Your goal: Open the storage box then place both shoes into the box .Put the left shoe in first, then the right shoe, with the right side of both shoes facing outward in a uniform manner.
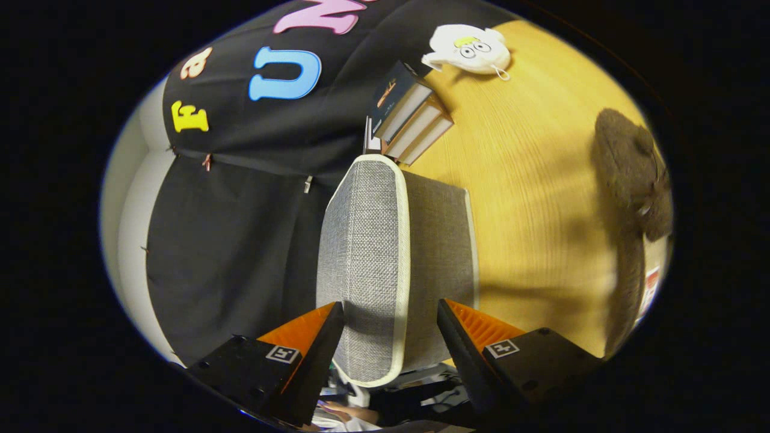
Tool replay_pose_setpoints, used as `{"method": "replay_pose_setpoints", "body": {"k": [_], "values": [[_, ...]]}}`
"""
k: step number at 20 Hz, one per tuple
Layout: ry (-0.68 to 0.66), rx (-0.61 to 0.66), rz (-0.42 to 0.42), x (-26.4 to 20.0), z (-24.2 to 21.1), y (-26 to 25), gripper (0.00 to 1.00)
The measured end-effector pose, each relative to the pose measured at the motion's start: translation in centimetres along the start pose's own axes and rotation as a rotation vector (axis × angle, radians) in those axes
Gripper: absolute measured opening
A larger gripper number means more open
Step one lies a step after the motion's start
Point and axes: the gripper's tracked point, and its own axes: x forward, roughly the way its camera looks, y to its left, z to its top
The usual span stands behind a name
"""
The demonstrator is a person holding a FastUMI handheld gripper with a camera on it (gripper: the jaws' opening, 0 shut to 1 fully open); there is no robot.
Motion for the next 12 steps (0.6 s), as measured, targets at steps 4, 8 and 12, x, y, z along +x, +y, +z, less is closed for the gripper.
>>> {"method": "replay_pose_setpoints", "body": {"k": [4,8,12], "values": [[0.020,0.099,0.069,0.0,-0.1,0.9,0.63],[-0.033,0.037,0.136,-2.6,0.9,2.8,0.19],[-0.049,-0.071,0.156,-3.4,1.4,5.7,0.05]]}}
